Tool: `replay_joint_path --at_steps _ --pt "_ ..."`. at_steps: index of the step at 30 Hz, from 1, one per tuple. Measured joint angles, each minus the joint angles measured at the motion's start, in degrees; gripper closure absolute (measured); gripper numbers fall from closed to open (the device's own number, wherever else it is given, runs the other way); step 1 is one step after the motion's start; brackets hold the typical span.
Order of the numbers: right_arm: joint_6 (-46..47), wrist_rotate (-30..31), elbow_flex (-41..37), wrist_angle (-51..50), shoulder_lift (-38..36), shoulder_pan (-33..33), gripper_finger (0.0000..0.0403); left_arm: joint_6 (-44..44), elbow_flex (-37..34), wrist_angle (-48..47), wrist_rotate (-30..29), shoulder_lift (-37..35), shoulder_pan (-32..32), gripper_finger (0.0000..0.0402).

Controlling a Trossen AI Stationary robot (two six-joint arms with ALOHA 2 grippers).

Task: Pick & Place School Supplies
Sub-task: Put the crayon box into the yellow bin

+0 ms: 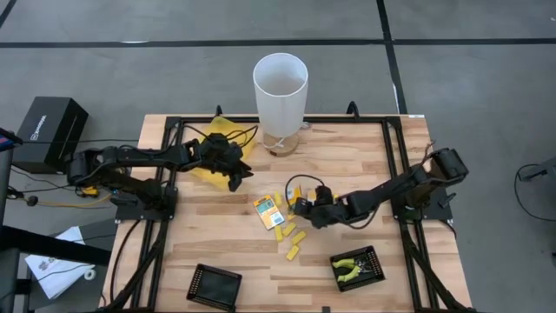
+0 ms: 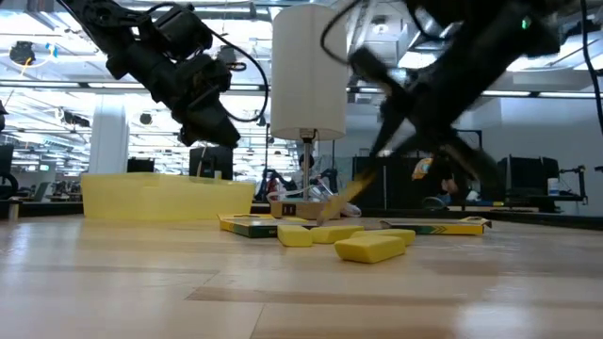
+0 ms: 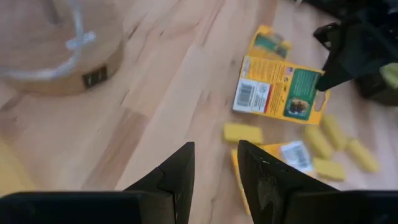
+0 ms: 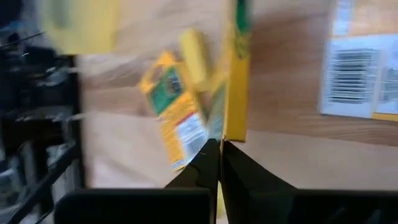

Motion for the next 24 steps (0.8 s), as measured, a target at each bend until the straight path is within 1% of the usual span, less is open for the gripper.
replay_joint_path --at_steps 5,9,12,15,17,20,22,24 --pt "-4.01 0.37 0.10 -4.44 -6.86 -0.02 0.0402 -2.83 0.00 2.65 1.29 -1.11 -0.02 0.0284" --pt "-7.49 1.53 0.10 -6.81 -13.09 -0.11 0.0403 -6.01 0.00 8.37 3.94 -3.15 -0.01 0.0284" --pt "-10.29 3.81 0.11 -8.42 -17.30 -0.80 0.0403 -9.16 0.00 13.04 4.24 -5.30 -0.02 0.0284" --pt "-13.65 4.04 0.19 -9.80 -19.57 -2.66 0.0403 -10.43 0.03 13.53 3.70 -7.72 0.24 0.0284" --pt "-16.33 3.05 0.17 -9.06 -20.08 -4.43 0.0403 -10.32 0.04 11.25 3.64 -9.13 0.68 0.0284" --pt "-22.05 -0.19 0.17 -4.22 -19.59 -7.35 0.0403 -9.94 0.00 7.10 3.64 -11.20 2.05 0.0284" --pt "-25.42 -2.32 0.14 -0.53 -19.53 -9.09 0.0403 -9.90 0.00 6.05 3.49 -12.90 3.09 0.0284" --pt "-27.85 -3.25 0.17 2.69 -19.58 -10.36 0.0403 -10.42 0.00 5.82 4.62 -14.84 4.48 0.0284"
